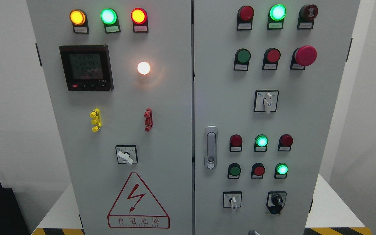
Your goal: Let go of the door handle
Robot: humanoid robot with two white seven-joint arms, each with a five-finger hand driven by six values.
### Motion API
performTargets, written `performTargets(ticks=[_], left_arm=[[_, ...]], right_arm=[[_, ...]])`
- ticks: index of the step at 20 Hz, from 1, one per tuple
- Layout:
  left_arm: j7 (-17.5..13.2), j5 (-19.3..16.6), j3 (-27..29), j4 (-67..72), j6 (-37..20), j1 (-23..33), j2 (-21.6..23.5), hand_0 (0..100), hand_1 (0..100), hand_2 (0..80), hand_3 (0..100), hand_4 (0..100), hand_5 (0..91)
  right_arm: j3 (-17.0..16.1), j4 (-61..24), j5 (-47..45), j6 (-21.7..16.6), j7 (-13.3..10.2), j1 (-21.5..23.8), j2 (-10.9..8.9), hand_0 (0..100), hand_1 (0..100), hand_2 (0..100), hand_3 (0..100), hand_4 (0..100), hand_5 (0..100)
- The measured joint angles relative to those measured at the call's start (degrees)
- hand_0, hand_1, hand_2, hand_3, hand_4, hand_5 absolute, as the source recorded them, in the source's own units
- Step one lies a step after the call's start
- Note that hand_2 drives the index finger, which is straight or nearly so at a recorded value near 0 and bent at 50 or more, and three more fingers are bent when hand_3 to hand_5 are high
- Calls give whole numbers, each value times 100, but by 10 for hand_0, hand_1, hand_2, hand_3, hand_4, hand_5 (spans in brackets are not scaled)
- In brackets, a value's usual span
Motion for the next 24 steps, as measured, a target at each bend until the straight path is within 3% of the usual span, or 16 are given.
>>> performTargets(ticks=[8,12,13,14,15,16,19,20,21,24], left_arm=[[0,0,0,0,0,0,-1,120,389,0,0,0,0],[0,0,0,0,0,0,-1,120,389,0,0,0,0],[0,0,0,0,0,0,-1,120,389,0,0,0,0],[0,0,0,0,0,0,-1,120,389,0,0,0,0],[0,0,0,0,0,0,-1,120,389,0,0,0,0],[0,0,0,0,0,0,-1,120,389,0,0,0,0],[0,0,0,0,0,0,-1,120,389,0,0,0,0],[0,0,0,0,0,0,-1,120,389,0,0,0,0],[0,0,0,0,0,0,-1,120,389,0,0,0,0],[0,0,0,0,0,0,-1,120,389,0,0,0,0]], right_arm=[[3,-9,7,0,-1,4,-11,354,57,0,4,0,0],[11,-12,192,-33,-19,0,-13,344,94,0,101,5,0],[18,-13,330,-75,-46,-7,-14,343,107,0,124,43,0],[24,-14,564,-143,-101,-17,-15,341,128,0,179,157,14],[32,-14,807,-237,-124,-27,-15,340,142,0,257,250,92],[45,-14,1081,-340,-170,-49,-16,342,149,0,284,294,130],[84,-2,2062,-527,-449,-182,-18,342,199,0,489,423,323],[94,6,2444,-564,-566,-243,-18,346,219,0,617,550,536],[105,19,2844,-582,-716,-318,-18,350,234,0,664,612,618],[150,76,3903,-600,-924,-545,-19,356,252,0,748,682,726]])
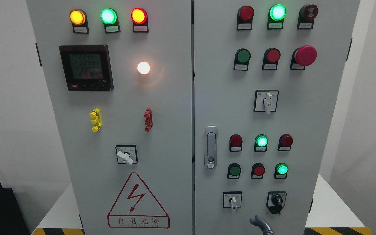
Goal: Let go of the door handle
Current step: 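Raise the right hand up toward the silver lever door handle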
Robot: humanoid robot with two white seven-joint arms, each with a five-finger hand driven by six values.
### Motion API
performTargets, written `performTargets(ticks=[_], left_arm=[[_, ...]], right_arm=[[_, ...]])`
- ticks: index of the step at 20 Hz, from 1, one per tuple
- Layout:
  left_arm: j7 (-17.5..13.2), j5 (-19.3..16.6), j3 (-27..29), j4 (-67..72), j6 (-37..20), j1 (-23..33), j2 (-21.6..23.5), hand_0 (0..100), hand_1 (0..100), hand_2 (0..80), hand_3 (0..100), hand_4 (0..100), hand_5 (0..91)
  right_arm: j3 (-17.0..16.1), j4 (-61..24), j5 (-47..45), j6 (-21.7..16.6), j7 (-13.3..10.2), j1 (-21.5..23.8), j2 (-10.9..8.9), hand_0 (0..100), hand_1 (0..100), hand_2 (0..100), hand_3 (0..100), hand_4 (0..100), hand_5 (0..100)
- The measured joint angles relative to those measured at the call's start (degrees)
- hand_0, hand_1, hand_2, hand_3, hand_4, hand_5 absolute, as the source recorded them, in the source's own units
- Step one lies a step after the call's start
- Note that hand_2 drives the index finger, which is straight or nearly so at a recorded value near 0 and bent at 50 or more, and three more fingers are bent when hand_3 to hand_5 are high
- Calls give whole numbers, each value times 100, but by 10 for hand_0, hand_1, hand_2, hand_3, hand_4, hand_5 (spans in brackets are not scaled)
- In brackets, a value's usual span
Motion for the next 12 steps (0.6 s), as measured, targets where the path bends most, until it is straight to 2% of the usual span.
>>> performTargets(ticks=[2,3,4,8,12], left_arm=[[0,0,0,0,0,0,0,120,389,0,0,0,0],[0,0,0,0,0,0,0,120,389,0,0,0,0],[0,0,0,0,0,0,0,120,389,0,0,0,0],[0,0,0,0,0,-1,-1,120,389,0,0,0,0],[0,0,0,0,0,-2,-1,120,389,0,0,0,0]], right_arm=[[50,76,698,-7,-167,-193,32,336,256,0,827,801,867],[75,127,1052,-7,-300,-296,61,331,256,0,843,823,894],[100,192,1386,-7,-415,-395,89,315,254,0,907,898,962],[213,493,2660,-4,-765,-903,260,289,243,0,952,916,988],[355,775,3806,151,-875,-1200,412,290,234,0,955,919,992]])
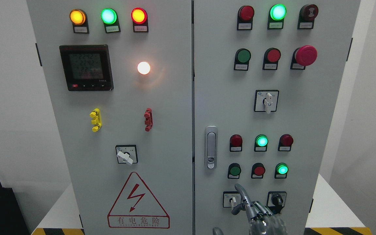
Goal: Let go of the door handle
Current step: 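Raise the right hand up toward the silver lever door handle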
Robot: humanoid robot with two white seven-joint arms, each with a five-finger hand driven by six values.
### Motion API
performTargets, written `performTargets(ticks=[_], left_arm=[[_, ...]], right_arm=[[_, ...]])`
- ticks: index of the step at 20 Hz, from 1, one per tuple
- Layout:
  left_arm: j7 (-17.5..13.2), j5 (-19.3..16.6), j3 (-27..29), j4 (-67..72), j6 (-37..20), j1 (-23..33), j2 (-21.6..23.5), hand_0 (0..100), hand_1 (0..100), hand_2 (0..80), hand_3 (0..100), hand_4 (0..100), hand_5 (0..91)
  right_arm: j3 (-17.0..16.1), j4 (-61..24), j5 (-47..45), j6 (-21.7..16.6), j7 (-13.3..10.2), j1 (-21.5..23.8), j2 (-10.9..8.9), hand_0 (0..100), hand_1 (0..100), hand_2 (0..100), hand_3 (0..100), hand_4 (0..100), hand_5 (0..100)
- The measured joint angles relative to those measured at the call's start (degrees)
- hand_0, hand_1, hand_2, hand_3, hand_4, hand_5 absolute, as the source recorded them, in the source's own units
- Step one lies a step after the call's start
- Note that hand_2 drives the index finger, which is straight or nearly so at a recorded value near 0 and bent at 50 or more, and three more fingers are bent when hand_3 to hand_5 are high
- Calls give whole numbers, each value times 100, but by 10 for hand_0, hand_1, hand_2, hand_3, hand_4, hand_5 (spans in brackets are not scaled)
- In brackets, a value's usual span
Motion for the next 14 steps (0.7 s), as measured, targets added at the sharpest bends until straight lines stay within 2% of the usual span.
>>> performTargets(ticks=[7,14], left_arm=[[0,0,0,0,0,0,0,120,389,0,0,0,0],[0,0,0,0,0,0,-1,120,389,0,0,0,0]], right_arm=[[197,454,1093,629,-42,-467,167,303,226,0,1000,921,996],[300,813,1583,1002,293,-806,265,318,219,0,1000,924,997]])
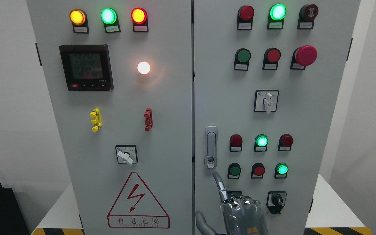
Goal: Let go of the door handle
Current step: 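Raise the right hand up toward the silver lever door handle, then grasp the silver handle with the right hand and pull the lever outward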
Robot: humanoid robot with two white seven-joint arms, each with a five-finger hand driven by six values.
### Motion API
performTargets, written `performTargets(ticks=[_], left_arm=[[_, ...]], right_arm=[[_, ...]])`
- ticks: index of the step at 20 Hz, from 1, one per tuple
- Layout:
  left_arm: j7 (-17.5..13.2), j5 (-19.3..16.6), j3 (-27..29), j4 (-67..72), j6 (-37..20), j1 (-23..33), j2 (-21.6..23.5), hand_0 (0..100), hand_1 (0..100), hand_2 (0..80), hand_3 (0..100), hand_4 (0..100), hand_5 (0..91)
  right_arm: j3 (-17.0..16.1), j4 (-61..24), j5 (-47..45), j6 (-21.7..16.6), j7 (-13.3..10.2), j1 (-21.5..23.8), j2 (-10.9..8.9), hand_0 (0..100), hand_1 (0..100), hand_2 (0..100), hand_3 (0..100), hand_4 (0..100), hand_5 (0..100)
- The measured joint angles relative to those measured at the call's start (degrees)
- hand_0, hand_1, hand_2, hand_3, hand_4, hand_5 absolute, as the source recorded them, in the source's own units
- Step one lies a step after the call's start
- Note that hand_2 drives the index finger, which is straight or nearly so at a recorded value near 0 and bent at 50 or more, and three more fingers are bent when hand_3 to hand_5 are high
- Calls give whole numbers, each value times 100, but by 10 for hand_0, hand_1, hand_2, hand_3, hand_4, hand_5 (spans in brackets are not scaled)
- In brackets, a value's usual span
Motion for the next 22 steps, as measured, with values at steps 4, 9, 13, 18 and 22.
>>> performTargets(ticks=[4,9,13,18,22], left_arm=[[0,0,0,0,0,0,-1,120,389,0,0,0,0],[0,0,0,0,0,1,-2,120,389,0,0,0,0],[0,0,0,0,0,1,-2,120,389,0,0,0,0],[0,0,0,0,0,1,-2,120,389,0,0,0,0],[0,0,0,0,0,1,-2,120,389,0,0,0,0]], right_arm=[[28,142,98,97,101,-150,34,322,217,0,1000,926,997],[47,271,161,141,225,-297,62,326,216,0,1000,927,998],[48,357,185,159,254,-414,77,327,215,0,1000,927,998],[47,434,195,208,267,-485,93,328,214,0,1000,927,998],[44,473,197,221,276,-510,103,329,214,0,1000,928,997]])
